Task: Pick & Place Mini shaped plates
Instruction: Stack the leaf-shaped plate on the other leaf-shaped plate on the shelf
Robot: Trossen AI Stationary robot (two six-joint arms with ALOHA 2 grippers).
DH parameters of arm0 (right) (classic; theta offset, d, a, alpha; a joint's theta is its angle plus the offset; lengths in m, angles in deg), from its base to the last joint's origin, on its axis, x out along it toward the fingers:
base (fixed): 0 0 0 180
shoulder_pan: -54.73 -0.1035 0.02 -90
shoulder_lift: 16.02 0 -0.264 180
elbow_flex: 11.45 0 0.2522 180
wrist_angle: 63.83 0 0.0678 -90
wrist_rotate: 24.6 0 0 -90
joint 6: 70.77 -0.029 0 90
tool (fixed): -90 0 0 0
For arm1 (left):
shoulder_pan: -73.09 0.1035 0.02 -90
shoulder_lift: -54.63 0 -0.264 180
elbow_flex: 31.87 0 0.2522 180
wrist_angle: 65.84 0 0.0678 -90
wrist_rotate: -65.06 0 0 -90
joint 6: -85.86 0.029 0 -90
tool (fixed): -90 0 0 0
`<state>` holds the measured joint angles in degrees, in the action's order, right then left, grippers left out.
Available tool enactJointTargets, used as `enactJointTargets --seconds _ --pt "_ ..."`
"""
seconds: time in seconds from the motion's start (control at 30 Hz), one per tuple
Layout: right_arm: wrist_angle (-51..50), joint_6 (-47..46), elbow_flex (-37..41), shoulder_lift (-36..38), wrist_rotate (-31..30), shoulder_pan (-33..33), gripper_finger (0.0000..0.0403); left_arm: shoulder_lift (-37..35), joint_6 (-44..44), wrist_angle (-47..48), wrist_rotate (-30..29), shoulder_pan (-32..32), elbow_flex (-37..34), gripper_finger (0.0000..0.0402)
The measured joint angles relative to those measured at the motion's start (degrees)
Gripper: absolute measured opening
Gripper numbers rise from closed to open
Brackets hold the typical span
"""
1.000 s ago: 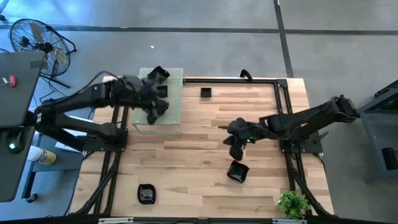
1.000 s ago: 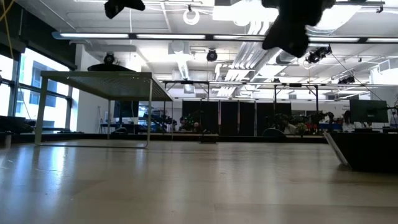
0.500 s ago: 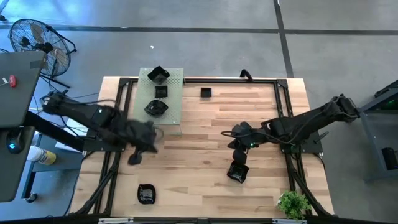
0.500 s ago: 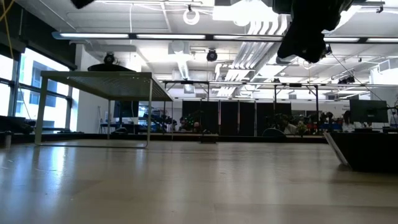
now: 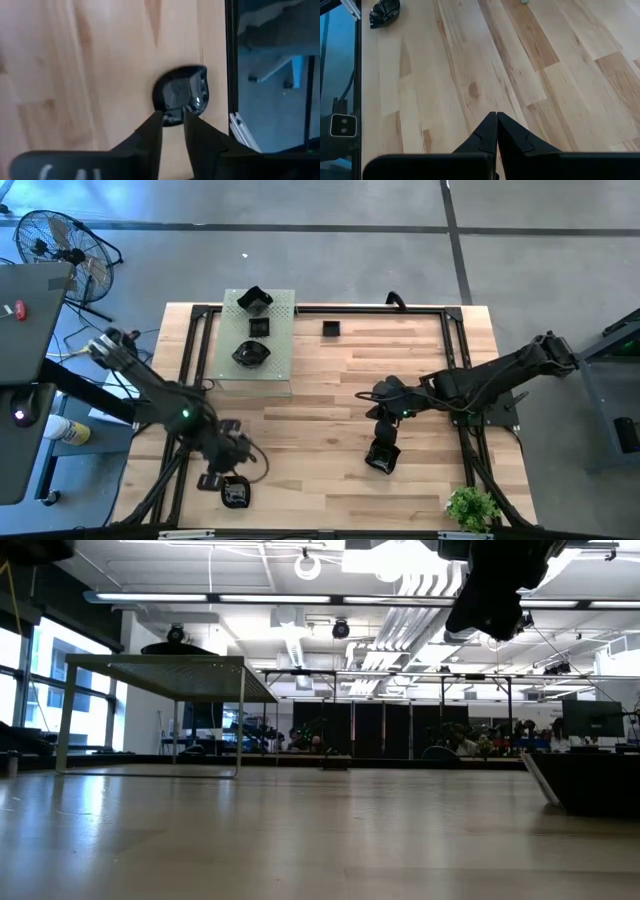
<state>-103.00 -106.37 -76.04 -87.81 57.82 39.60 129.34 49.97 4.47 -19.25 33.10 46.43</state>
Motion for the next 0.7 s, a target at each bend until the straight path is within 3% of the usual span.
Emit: enactJointTargets --seconds 0.17,0.47,0.7 --pt "0.03 0.02 0.0 0.0 0.0 0.0 0.0003 3.87 -4.46 -11.29 4.28 -4.02 -5.02 0.0107" --pt "0.58 1.06 0.0 -0.02 0.02 0.0 0.0004 3.96 -13.34 -24.56 1.69 -6.88 -19.5 0.0104" --pt "2.29 1.01 0.0 -0.02 0.0 0.0 0.0006 3.96 -14.49 -31.57 1.01 -6.92 -25.09 0.0104"
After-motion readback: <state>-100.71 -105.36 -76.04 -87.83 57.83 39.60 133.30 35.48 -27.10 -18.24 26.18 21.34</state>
